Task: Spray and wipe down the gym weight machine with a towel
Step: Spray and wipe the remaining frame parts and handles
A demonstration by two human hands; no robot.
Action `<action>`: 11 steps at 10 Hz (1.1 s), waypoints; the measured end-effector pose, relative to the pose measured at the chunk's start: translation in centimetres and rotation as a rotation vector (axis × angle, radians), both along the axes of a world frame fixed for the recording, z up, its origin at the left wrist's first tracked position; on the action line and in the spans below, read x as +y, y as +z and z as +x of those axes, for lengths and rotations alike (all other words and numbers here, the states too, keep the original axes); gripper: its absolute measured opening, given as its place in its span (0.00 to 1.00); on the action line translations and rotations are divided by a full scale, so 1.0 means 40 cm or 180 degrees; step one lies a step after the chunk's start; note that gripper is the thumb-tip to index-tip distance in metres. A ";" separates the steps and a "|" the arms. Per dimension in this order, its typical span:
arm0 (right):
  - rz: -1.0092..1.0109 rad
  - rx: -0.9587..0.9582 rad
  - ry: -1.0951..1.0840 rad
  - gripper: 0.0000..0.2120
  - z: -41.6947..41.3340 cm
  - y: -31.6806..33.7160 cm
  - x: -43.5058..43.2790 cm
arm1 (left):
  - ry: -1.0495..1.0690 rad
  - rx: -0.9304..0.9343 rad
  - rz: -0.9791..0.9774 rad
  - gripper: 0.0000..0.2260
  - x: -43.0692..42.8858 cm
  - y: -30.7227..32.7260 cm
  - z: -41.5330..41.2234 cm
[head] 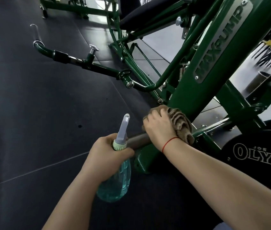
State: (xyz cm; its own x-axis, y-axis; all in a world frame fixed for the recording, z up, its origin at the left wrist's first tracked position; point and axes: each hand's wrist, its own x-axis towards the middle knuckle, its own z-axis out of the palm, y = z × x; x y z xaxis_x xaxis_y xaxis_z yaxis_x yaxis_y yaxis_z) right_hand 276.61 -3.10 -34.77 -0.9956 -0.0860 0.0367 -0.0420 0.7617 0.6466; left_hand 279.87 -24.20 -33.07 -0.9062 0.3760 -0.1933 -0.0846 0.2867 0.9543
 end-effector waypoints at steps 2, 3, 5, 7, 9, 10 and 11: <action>-0.1306 0.1359 -0.0180 0.15 0.103 -0.083 -0.003 | -0.0035 -0.0063 -0.0038 0.07 -0.023 -0.013 -0.002; -0.1767 0.1469 -0.0841 0.26 0.146 -0.119 -0.037 | -0.0048 -0.0084 -0.0032 0.07 -0.034 -0.019 -0.008; -0.3210 0.1702 -0.1420 0.21 0.167 -0.099 -0.113 | -0.0034 -0.0035 -0.0006 0.06 -0.044 -0.024 -0.015; -0.6442 0.2712 -0.2138 0.10 0.226 -0.113 -0.134 | -0.0128 0.0045 0.0013 0.05 -0.055 -0.015 -0.017; -1.0000 0.3658 -0.3279 0.21 0.191 -0.122 -0.156 | -0.0245 0.0159 0.0072 0.05 -0.069 -0.001 -0.003; -0.7413 0.1678 -0.3407 0.38 0.109 -0.097 -0.152 | -0.0256 0.0234 0.0065 0.05 -0.078 0.004 0.001; -0.2952 0.0481 -0.2375 0.26 0.115 -0.154 -0.132 | -0.0246 0.0281 0.0043 0.07 -0.082 0.011 0.006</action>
State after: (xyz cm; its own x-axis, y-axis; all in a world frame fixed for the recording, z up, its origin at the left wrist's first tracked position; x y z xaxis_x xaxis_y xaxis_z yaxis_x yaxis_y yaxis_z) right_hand 281.20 -8.40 -40.92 -0.7690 0.6314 -0.0996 0.6370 0.7442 -0.2010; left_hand 280.12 -27.49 -32.64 -0.8877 0.4475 -0.1084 0.0219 0.2762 0.9608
